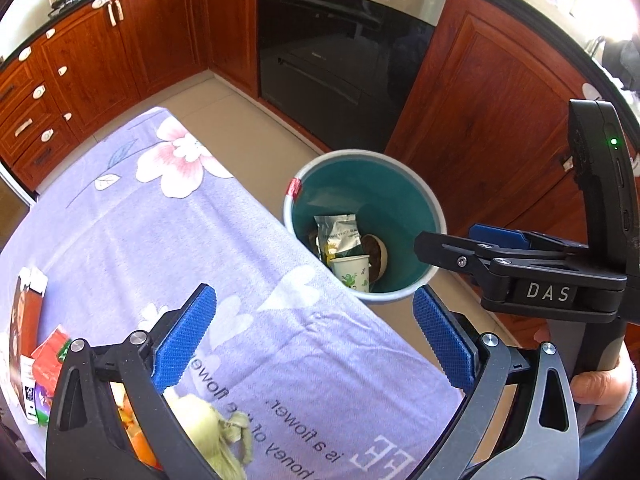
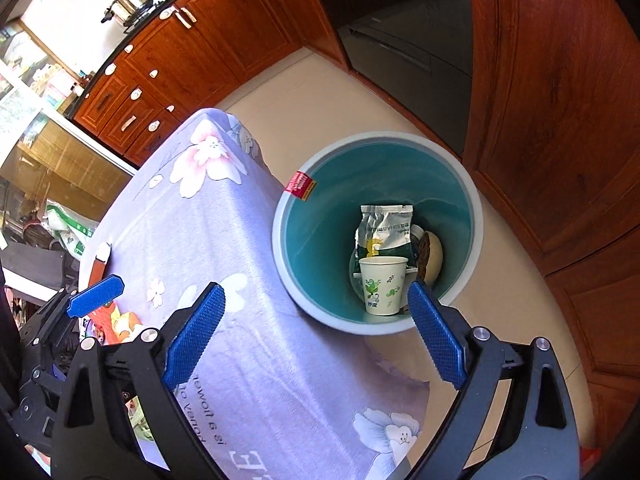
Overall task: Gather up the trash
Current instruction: 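Move both tools back over the table toward the orange peels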
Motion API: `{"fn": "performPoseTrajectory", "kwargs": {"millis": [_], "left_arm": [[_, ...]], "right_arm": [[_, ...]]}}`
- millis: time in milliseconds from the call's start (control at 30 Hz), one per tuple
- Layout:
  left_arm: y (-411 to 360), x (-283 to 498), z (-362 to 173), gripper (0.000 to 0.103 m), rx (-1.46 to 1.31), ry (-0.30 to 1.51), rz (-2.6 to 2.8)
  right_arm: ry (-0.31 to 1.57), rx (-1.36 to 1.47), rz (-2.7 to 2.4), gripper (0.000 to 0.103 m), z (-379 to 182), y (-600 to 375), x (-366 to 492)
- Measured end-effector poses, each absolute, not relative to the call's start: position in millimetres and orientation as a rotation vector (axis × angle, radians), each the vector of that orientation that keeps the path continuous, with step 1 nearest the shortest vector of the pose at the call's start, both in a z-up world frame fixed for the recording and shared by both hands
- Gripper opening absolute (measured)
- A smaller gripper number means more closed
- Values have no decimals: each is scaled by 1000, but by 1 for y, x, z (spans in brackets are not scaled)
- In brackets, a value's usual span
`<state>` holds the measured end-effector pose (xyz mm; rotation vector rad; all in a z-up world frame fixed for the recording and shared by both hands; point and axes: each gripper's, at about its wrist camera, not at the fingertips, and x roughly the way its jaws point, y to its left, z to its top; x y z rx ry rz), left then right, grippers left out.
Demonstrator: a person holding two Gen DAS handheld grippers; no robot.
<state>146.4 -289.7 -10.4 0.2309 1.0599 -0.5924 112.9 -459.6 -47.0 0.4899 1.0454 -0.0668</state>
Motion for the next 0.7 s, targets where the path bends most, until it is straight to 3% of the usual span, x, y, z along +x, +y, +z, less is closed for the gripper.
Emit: {"fn": "performPoseTrajectory", "kwargs": {"millis": [300,700], "left_arm": [[-227,121,5,99,202,1025,-532],[-98,113,-14,99,121,1029,-323]], "right_arm": [[1051,440,-3,89,-32,-412,99],[1123,357,125,89,-39,-328,105]]}}
